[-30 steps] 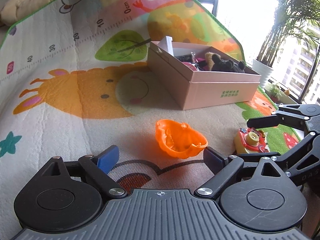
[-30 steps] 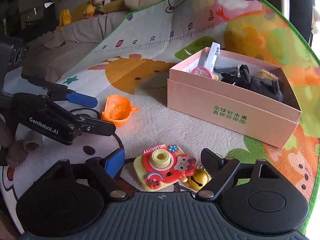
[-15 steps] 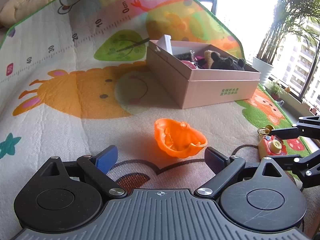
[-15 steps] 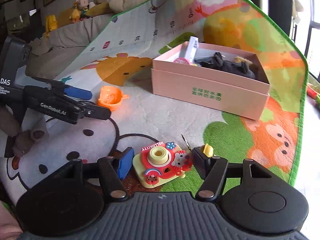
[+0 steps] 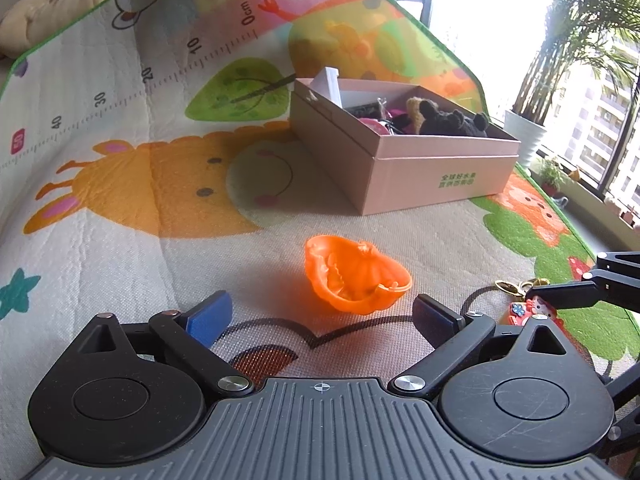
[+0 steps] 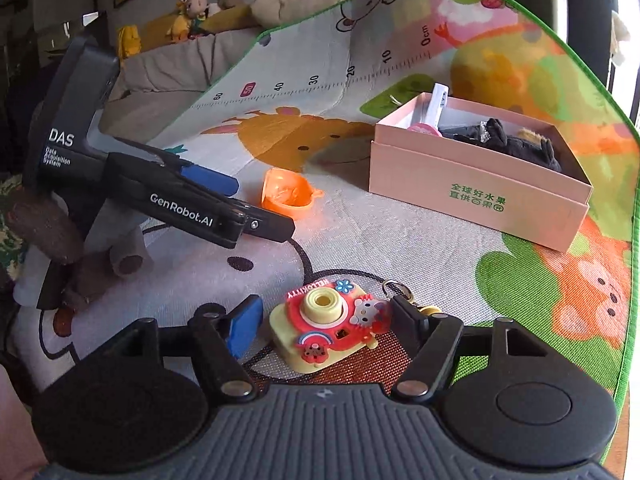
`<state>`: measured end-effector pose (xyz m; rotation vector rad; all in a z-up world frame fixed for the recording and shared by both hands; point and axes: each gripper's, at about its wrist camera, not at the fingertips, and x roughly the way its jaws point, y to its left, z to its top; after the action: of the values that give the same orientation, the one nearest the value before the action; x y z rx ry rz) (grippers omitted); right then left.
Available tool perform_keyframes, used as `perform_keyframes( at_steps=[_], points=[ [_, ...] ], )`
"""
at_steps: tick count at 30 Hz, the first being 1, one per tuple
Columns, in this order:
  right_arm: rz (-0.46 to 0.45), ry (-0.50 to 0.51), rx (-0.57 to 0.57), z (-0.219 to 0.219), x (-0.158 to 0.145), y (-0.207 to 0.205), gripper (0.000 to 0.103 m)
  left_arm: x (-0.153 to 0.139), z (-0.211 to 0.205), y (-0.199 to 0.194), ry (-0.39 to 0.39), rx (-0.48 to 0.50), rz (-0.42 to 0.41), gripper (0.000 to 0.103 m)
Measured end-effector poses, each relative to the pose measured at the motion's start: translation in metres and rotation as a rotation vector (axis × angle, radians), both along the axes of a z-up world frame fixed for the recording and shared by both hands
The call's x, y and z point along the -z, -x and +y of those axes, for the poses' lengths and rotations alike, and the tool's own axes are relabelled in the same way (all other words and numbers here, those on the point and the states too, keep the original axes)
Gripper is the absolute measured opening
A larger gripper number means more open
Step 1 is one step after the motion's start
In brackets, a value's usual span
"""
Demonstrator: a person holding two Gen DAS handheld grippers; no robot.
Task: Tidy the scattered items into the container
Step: 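Hold the orange cup in the left gripper while the right holds the pink toy, then carry the orange cup and pink toy toward the pink box with both grippers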
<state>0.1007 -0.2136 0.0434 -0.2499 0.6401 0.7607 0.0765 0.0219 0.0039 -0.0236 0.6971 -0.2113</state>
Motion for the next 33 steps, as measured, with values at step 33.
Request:
perform_keyframes(
  at_steps=[33],
  points=[
    [-0.007,-0.042,0.021,-0.006,0.004,0.0,0.071,-0.006,-0.035,-0.021,-0.152,0.147,0.015,0.064]
  ],
)
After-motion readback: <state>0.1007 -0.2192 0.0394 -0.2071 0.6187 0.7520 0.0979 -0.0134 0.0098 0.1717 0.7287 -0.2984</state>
